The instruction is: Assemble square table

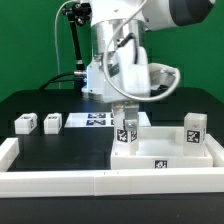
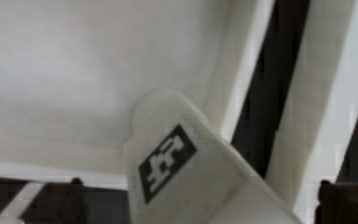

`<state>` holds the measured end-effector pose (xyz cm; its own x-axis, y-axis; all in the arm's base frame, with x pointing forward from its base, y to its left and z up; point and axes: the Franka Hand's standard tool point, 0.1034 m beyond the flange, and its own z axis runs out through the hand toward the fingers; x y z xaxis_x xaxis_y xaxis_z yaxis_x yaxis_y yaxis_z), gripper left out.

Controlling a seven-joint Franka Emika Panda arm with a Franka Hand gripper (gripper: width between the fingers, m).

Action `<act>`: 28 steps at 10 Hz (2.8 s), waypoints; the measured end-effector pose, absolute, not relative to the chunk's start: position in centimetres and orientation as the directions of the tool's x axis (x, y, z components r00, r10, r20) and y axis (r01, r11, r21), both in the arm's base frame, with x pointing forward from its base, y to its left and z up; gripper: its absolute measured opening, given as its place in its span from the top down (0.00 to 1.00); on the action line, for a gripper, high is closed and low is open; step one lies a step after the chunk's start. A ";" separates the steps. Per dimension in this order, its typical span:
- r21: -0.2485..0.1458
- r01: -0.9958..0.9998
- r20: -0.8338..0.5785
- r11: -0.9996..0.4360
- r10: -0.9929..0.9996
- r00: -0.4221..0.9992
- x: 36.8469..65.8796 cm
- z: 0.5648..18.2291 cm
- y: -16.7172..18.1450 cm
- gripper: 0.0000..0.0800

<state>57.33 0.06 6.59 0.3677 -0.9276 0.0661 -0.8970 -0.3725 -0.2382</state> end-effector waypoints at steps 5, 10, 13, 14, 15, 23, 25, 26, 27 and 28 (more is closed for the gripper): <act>-0.154 -0.656 0.135 -0.738 -0.674 0.726 57.4 6.5 0.2 0.19; -0.108 -0.463 0.192 -0.880 -0.476 0.858 57.8 6.8 0.0 0.19; -0.105 -0.458 0.204 -0.883 -0.469 0.859 57.8 6.8 -0.1 0.30; -0.105 -0.458 0.204 -0.883 -0.470 0.859 57.8 6.8 -0.1 0.30; -0.105 -0.458 0.204 -0.883 -0.470 0.859 57.8 6.8 -0.2 0.54; -0.172 -0.688 0.180 -0.705 -0.710 0.681 57.8 6.8 -0.4 0.64; -0.210 -0.810 0.139 -0.547 -0.837 0.529 57.7 6.9 -0.1 0.63; -0.226 -0.864 0.113 -0.449 -0.893 0.435 57.7 6.9 0.0 0.63; -0.240 -0.909 0.085 -0.342 -0.940 0.332 57.7 6.9 0.1 0.63; -0.245 -0.928 0.072 -0.282 -0.960 0.272 57.7 6.9 0.2 0.63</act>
Offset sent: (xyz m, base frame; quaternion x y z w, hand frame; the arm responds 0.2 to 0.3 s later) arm 0.0037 0.0040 -0.0001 -0.0140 -0.0276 -0.2221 0.9745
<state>57.71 0.21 6.90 0.2721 -0.9596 0.0721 -0.9278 -0.2815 -0.2449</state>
